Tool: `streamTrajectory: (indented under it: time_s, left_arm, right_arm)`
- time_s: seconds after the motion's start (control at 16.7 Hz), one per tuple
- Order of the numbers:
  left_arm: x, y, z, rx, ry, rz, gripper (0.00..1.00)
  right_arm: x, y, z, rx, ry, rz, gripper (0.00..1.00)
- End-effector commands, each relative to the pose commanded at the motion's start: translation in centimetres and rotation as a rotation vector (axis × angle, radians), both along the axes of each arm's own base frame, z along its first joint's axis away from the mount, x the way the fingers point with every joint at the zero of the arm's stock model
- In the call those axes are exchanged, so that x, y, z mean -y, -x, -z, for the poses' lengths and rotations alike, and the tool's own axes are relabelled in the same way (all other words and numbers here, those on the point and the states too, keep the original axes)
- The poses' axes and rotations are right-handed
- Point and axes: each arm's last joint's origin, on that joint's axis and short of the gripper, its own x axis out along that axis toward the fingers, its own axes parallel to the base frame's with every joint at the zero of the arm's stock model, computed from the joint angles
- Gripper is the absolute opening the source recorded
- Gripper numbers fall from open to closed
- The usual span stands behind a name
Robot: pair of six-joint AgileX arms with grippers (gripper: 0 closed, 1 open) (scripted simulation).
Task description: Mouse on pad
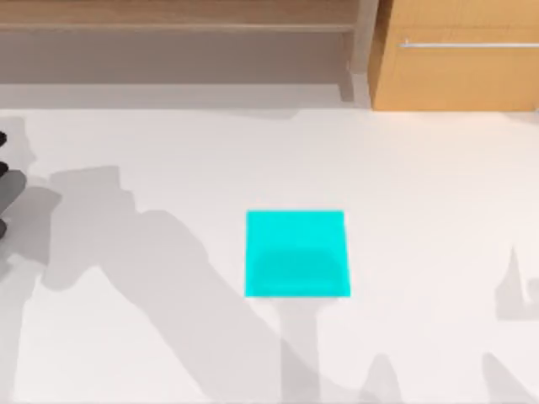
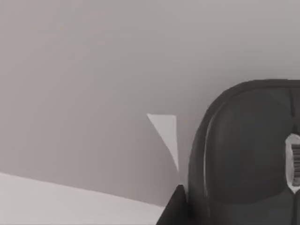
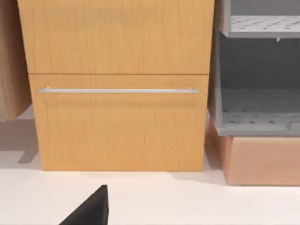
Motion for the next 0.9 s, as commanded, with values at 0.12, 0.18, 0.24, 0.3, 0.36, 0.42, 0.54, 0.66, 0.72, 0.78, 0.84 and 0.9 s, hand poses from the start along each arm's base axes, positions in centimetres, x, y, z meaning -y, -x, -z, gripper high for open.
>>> streamTrajectory:
  time_s: [0.12,0.18,0.24,0.3,0.36,0.42,0.54,0.66,0.72,0.78,0.84,0.9]
  left_arm:
    - [0.0,0.0,0.0,0.0,0.0,0.0,0.0]
    - [0.0,0.0,0.0,0.0,0.0,0.0,0.0]
    - [0.0,0.0,0.0,0.0,0.0,0.0,0.0]
    - [0.0,0.0,0.0,0.0,0.0,0.0,0.0]
    - [0.0,0.0,0.0,0.0,0.0,0.0,0.0]
    - [0.0,0.0,0.0,0.0,0.0,0.0,0.0]
    - [0.0,0.1,-1.3,0.013,-0.017,-0.01,0.0]
    - [0.0,0.0,-1.7,0.016,-0.016,-0.005,0.0]
    - [0.0,-0.2,-2.5,0.023,-0.017,-0.002,0.0]
    - [-0.1,-0.4,-3.6,0.03,-0.019,-0.001,0.0]
    - [-0.1,-0.5,-4.7,0.029,-0.02,-0.001,0.0]
    - [-0.1,-0.4,-5.7,0.014,-0.017,-0.002,0.0]
  right_arm:
    - [0.0,0.0,0.0,0.0,0.0,0.0,1.0]
    - [0.0,0.0,0.0,0.0,0.0,0.0,1.0]
    - [0.0,0.0,0.0,0.0,0.0,0.0,1.0]
    - [0.0,0.0,0.0,0.0,0.0,0.0,1.0]
    - [0.0,0.0,0.0,0.0,0.0,0.0,1.0]
    - [0.0,0.0,0.0,0.0,0.0,0.0,1.0]
    - [0.0,0.0,0.0,0.0,0.0,0.0,1.0]
    - [0.0,0.0,0.0,0.0,0.0,0.0,1.0]
    - [0.0,0.0,0.0,0.0,0.0,0.0,1.0]
    - [0.0,0.0,0.0,0.0,0.0,0.0,1.0]
    - [0.0,0.0,0.0,0.0,0.0,0.0,1.0]
    - [0.0,0.0,0.0,0.0,0.0,0.0,1.0]
